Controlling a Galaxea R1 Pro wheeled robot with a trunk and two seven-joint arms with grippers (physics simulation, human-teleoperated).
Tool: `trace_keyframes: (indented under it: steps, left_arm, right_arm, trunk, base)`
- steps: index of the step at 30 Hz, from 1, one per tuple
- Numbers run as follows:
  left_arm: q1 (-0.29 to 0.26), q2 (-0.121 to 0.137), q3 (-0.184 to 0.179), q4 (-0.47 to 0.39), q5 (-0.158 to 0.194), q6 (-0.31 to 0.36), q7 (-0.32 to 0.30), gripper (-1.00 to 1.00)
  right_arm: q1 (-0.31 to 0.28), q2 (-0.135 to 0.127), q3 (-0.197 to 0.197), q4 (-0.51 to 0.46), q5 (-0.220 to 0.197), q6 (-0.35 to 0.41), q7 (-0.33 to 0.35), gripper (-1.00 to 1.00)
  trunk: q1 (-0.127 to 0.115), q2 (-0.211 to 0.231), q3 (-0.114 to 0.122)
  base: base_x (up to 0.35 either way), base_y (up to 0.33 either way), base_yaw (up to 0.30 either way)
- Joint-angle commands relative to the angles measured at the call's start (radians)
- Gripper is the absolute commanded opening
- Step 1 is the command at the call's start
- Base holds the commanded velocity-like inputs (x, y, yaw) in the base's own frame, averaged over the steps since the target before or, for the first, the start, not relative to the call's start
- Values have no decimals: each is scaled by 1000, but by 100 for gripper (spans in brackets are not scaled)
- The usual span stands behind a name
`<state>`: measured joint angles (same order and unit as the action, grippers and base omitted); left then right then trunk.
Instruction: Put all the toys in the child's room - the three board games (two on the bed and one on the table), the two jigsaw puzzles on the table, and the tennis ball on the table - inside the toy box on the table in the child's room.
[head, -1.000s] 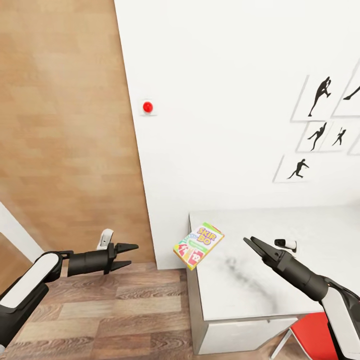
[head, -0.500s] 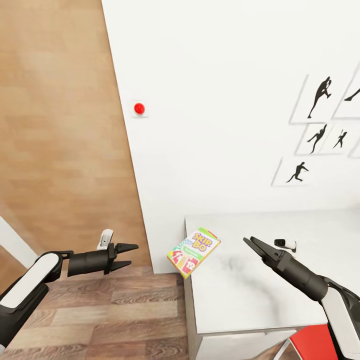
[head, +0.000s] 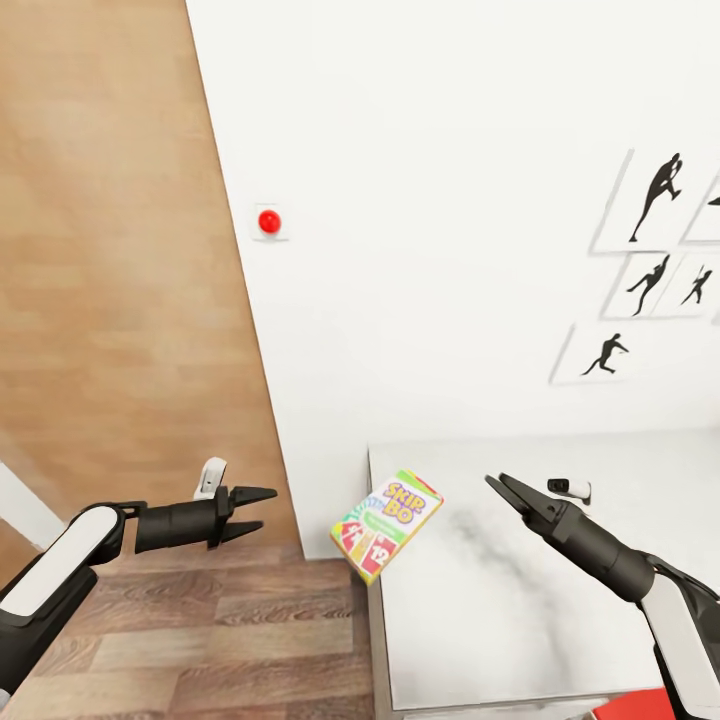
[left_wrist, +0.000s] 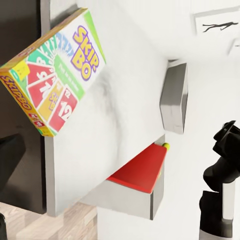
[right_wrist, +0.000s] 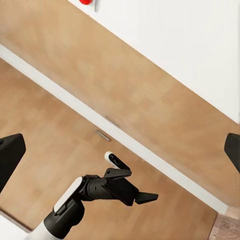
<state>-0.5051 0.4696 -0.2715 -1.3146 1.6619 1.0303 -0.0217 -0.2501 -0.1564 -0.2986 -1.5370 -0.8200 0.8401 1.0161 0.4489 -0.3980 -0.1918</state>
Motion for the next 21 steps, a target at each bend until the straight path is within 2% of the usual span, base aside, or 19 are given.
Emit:
trace_keyframes:
  steps: [1,13,21]
  left_arm:
    - [-1,1,-2,0,-1,1,-2,100]
    - [-1,0,-3,0,0,1,-2,100]
    - [-1,0,-2,0,0,1,-2,100]
  right_arm:
    - [-1,0,0,0,-2,5,1,100]
    - [-1,0,-2,0,-2,5,2,100]
    - [-1,0,-3,0,-2,5,3,100]
  trunk:
    - [1,-2,-2]
    - [1,-2,-2]
    - [1,-2,-2]
  base:
    - [260,-1,0]
    - [132,0,0]
    - [48,0,0]
